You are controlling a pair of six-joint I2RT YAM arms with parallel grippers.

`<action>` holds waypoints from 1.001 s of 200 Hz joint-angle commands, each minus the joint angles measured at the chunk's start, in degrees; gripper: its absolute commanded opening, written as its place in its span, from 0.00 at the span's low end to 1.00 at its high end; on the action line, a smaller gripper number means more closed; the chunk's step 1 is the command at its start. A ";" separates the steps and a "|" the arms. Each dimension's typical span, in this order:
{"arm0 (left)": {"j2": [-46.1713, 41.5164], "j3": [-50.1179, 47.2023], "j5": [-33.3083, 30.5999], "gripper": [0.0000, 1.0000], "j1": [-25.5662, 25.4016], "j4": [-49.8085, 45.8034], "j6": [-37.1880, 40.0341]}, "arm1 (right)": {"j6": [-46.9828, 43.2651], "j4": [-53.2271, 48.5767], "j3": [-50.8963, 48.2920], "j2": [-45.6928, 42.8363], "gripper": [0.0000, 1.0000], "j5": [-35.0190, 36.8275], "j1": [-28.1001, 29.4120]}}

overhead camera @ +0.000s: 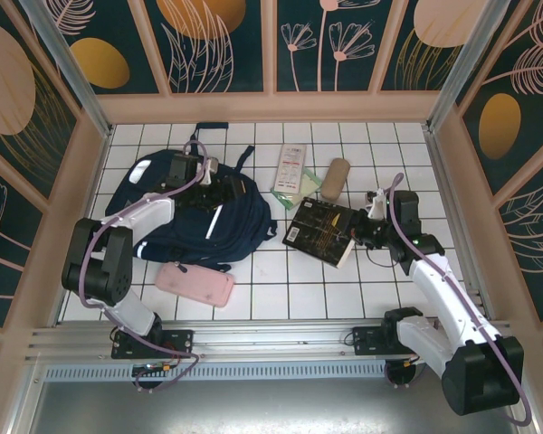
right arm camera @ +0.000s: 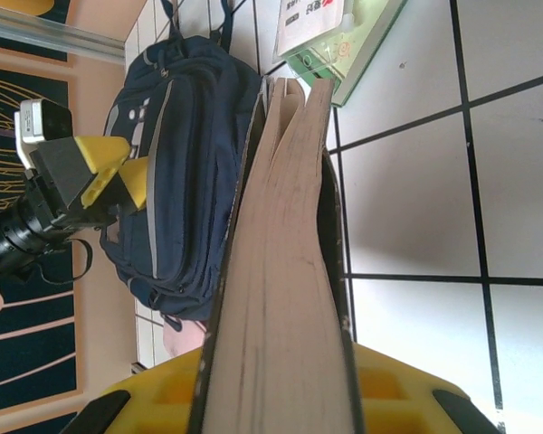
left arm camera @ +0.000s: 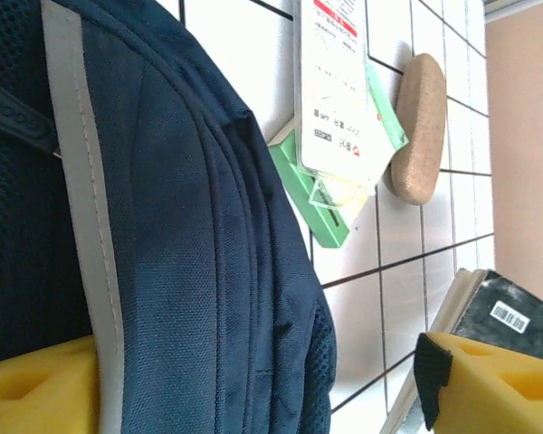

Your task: Pack the student bag

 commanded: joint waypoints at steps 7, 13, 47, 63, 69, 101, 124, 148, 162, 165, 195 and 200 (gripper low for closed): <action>2.61 -1.84 3.54 0.73 0.62 2.10 -0.76 | 0.85 5.30 0.99 -1.46 0.00 -2.84 -0.43; 2.71 -1.53 2.67 0.69 0.59 1.33 -0.20 | 0.93 5.28 1.08 -1.53 0.00 -2.84 -0.53; 6.57 0.74 -1.44 0.47 0.65 -3.05 3.48 | 1.11 5.39 1.17 -1.93 0.00 -2.69 -0.59; 6.67 1.08 -2.01 0.33 0.68 -3.24 4.35 | 0.93 5.37 1.04 -1.85 0.00 -2.51 -0.65; 6.92 1.43 -2.24 0.27 0.61 -3.54 4.73 | 0.89 5.28 0.99 -1.92 0.00 -2.34 -0.67; 5.22 3.64 -5.67 0.03 0.63 -6.73 8.77 | 0.26 5.10 1.48 -2.87 0.00 -1.13 -0.98; 1.54 7.16 -8.52 0.00 0.63 -12.11 13.05 | -0.84 2.42 3.09 -3.62 0.00 2.05 -1.12; -2.30 10.96 -8.44 0.00 0.65 -16.77 15.61 | 0.71 4.49 1.88 -4.03 0.00 2.61 -1.20; -4.80 12.80 -8.20 0.00 0.61 -19.33 16.62 | 2.28 8.33 0.45 -3.74 0.00 0.11 -1.18; -5.20 13.23 -8.35 0.00 0.65 -20.17 16.95 | 2.60 9.03 0.31 -3.63 0.00 -0.24 -1.16; -9.11 17.35 -10.27 0.00 0.67 -26.55 17.46 | 6.43 18.04 -1.02 -1.67 0.00 -5.41 -0.70; -9.90 17.83 -10.19 0.00 0.69 -27.00 17.50 | 7.11 19.35 -1.03 -1.04 0.00 -5.93 -0.41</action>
